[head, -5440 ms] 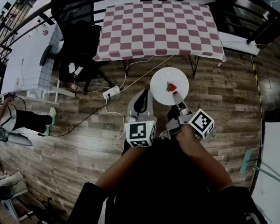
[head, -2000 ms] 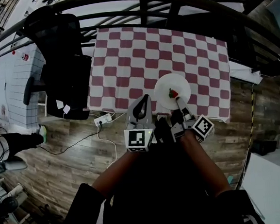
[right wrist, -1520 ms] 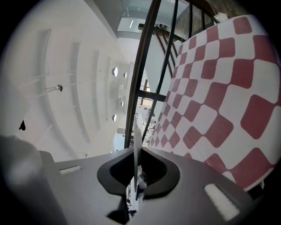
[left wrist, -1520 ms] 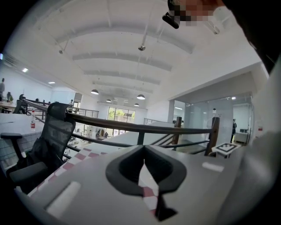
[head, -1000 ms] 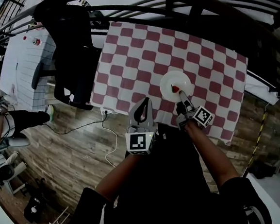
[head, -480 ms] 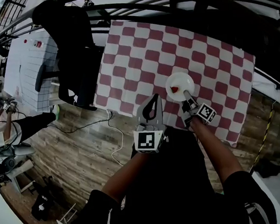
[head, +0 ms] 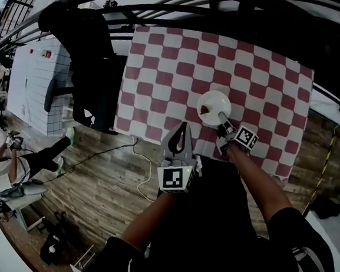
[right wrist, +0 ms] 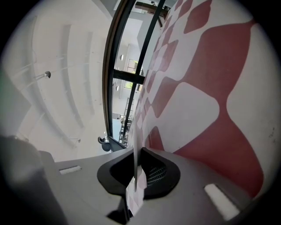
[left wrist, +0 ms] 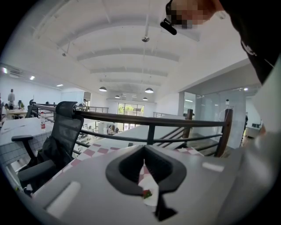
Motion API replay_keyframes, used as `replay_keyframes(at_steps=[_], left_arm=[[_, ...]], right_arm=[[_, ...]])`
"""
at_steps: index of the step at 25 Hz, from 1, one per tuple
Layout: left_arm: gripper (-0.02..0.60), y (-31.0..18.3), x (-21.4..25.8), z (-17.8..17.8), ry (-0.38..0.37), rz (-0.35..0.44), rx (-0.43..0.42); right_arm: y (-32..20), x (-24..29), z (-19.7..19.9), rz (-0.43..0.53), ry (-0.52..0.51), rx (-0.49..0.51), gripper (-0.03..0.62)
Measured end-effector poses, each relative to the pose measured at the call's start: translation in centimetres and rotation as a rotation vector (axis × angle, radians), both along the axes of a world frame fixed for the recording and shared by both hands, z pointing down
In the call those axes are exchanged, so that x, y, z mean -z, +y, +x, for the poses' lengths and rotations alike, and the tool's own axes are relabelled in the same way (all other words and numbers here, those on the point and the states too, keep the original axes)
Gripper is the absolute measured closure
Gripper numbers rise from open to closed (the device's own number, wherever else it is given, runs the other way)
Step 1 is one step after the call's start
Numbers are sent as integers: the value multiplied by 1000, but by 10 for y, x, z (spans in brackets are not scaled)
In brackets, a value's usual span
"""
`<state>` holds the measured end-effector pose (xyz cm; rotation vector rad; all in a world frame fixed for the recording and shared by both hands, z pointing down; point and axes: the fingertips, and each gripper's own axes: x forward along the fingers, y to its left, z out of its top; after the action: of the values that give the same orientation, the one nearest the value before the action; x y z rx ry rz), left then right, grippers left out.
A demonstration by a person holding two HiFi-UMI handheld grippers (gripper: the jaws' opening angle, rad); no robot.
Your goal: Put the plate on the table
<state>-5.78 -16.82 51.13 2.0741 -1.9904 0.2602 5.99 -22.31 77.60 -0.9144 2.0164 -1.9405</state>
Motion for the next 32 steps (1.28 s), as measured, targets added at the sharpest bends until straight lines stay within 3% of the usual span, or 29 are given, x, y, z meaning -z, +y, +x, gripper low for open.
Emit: replay_keyframes(at_steps=[8,15,21,25,29,32], left_arm=[[572,4,-7,1,5,-17,-6],[572,5,-9,-3,1,-34,10],[572,3,-2,-8,8,-10,17],[572,5,-1,-8,21,-5,13],[572,7,4,-8,38,6,5],[572,12,4,-1,58,22,-18]], right_arm=[[-3,-8,2,-57,-14,-36,576],[-3,-14,1,-101,42,-38,576],[0,-22,2,-128,184,-29,572],[4,-21,-2,-155,275,12,473],[10,-15,-3,-107,393,76,427],[16,-14,2,-104,427,91,398]])
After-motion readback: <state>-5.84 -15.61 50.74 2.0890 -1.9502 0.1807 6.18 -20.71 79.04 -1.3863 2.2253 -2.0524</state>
